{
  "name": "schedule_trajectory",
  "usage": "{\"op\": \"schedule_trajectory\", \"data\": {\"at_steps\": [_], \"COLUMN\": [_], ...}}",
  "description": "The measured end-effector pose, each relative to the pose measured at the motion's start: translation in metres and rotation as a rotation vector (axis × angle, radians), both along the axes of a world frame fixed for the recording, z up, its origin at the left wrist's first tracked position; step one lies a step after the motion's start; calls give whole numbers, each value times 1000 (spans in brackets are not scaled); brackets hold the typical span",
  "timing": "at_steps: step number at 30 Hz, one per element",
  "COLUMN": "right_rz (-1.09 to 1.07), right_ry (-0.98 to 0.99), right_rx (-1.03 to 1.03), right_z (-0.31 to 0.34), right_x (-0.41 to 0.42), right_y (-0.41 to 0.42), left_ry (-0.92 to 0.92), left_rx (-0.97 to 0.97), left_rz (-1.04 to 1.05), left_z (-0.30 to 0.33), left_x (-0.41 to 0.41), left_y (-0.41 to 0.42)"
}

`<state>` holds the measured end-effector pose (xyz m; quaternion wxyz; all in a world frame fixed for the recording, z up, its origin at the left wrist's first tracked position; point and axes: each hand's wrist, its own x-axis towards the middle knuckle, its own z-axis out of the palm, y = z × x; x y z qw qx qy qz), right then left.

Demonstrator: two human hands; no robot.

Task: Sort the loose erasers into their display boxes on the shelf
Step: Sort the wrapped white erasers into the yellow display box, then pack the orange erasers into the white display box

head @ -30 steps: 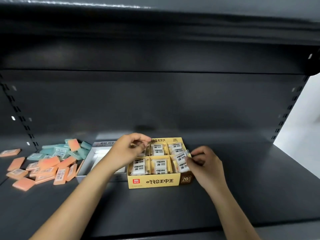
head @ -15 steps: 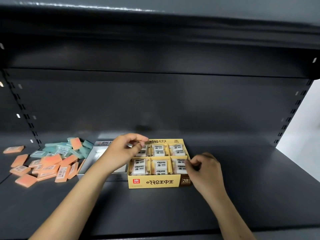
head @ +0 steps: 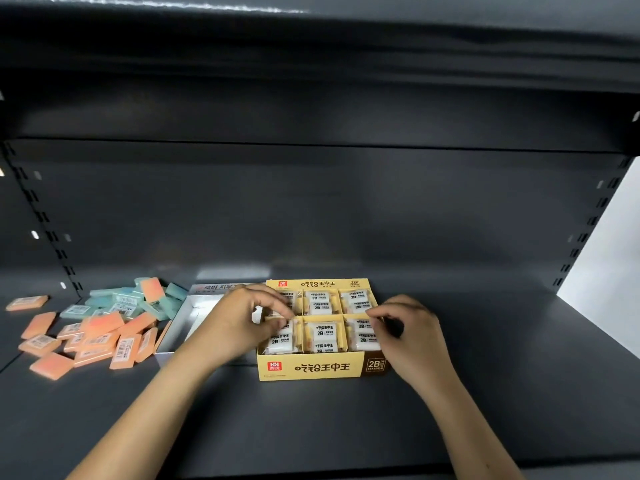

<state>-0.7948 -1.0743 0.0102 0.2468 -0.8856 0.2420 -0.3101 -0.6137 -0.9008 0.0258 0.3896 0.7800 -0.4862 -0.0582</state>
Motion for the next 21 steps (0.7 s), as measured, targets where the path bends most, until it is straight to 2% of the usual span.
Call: {"op": "schedule_trajectory", "data": {"at_steps": [9,13,16,21], "right_rz": [167,319,359,366], "right_ry": [18,124,198,206], "right_rx": [1,-74,-122,-109], "right_z": [11,12,13,13], "right_x": [4,11,15,16], "right_y": [4,17,23,26], "left_ry": [-26,-81,-104,-97], "left_rx": [-15,-4,-5,-1], "left_rz": [20,-15,-33,-23], "left_z": [-3,-4,-7,-8], "left_x": [7,5,6,6], "left_y": [9,11,12,13]}}
